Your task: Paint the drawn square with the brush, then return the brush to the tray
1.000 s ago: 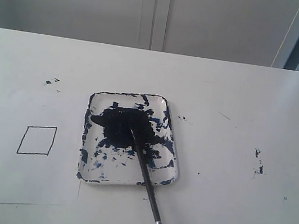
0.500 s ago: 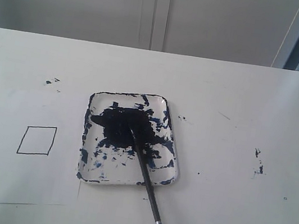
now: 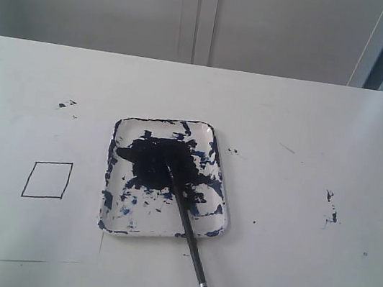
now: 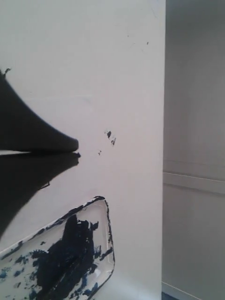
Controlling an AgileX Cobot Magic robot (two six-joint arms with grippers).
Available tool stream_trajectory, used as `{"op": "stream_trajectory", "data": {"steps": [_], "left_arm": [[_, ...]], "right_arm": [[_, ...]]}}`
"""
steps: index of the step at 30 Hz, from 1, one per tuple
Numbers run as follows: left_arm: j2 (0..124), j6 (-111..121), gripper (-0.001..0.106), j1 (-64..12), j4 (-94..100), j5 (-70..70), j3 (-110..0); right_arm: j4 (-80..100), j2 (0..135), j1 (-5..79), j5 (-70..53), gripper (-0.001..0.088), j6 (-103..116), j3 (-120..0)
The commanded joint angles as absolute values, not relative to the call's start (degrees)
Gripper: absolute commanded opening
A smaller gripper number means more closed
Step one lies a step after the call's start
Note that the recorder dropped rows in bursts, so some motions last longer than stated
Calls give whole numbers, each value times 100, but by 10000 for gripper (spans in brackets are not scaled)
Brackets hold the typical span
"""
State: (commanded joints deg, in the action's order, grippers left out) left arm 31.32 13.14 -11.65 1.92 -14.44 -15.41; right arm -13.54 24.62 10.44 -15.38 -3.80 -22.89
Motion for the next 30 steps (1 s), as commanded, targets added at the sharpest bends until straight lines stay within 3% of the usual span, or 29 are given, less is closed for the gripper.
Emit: {"op": "stream_trajectory", "data": {"steps": [8, 15, 21, 30], "left_arm": [[3132, 1191, 0, -1165, 409, -1521, -1541], [3378, 1051, 0, -1165, 2305, -693, -1541], [3381, 1258, 0, -1710, 2278, -310, -1541], [3336, 1685, 0, -1736, 2278, -109, -1541]], "right_arm": [[-1365, 2485, 1121, -1592, 230, -473, -2289], [-2289, 2929, 2016, -2344, 229, -2204, -2289], [-2609, 3408, 2467, -2428, 229, -2659, -2289], [-2858, 3904, 2840, -2262, 229, -2681, -2289]]}}
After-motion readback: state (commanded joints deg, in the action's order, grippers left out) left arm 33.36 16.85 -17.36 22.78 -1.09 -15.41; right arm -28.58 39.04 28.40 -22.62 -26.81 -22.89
